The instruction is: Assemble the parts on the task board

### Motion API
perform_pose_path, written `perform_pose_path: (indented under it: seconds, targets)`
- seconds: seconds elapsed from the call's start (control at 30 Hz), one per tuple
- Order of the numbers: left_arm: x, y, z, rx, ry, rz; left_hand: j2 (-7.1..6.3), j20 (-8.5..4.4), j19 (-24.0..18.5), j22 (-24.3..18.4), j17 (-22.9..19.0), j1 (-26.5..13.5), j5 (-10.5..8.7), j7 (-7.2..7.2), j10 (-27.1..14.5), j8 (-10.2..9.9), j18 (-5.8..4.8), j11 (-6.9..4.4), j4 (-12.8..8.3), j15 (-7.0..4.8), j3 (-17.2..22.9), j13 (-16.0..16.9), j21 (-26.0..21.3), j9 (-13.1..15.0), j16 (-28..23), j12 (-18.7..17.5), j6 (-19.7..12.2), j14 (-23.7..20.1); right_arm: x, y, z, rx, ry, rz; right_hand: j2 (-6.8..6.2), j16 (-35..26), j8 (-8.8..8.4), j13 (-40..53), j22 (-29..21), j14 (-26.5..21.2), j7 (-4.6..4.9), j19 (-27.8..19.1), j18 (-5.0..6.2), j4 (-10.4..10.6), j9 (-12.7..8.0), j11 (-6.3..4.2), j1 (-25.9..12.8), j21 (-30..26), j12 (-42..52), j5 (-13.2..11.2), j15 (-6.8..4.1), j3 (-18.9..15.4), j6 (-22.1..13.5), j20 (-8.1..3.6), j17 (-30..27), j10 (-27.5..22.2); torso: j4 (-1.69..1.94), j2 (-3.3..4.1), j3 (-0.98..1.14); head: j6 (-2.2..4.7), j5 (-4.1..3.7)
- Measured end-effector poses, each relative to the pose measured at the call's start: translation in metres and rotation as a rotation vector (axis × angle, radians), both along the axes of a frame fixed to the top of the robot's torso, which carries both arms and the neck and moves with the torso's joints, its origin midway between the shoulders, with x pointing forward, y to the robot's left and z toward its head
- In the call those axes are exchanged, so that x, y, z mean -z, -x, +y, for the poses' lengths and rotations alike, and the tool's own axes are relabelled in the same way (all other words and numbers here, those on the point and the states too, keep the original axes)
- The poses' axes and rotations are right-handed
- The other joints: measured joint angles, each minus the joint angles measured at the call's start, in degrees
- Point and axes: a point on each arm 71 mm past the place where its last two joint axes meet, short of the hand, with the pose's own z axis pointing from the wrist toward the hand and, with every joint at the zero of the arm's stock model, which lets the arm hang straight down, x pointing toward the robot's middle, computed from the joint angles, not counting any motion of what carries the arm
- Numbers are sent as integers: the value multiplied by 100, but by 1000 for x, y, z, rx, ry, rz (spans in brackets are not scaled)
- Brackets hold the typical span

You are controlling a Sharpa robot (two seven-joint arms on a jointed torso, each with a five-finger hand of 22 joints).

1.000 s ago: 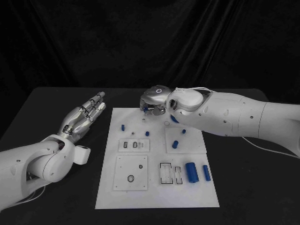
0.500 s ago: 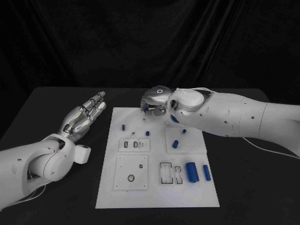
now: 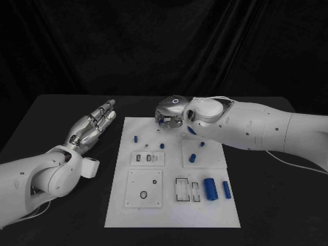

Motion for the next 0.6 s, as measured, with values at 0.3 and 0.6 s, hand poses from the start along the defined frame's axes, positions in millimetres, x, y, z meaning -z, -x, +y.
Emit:
perform_pose_path:
  seconds: [0.3,0.6]
  targets:
    - [0,-1,1,2,1,1,1,20,21,0,1,45,0,30,-5,0,0,36,0,0,0,0,0,9,0,0,72,0,4,-1,-3,17,19,20,-299,-323,-12,12,-170,-295,-213,-281,0,153,-59,114,-225,-258,43,7,76,-165,-1124,71,-386,-1183,0,0,-2,-12,7]
    - [0,-1,1,6,2,2,1,21,21,0,2,45,0,31,-6,24,0,36,0,0,-1,0,0,9,0,0,112,0,4,-3,-14,55,15,10,-207,-720,-67,-40,-485,-697,-479,-636,1,231,-124,110,-514,-713,12,7,124,-771,-2753,142,-908,-3051,0,-1,-3,-5,19]
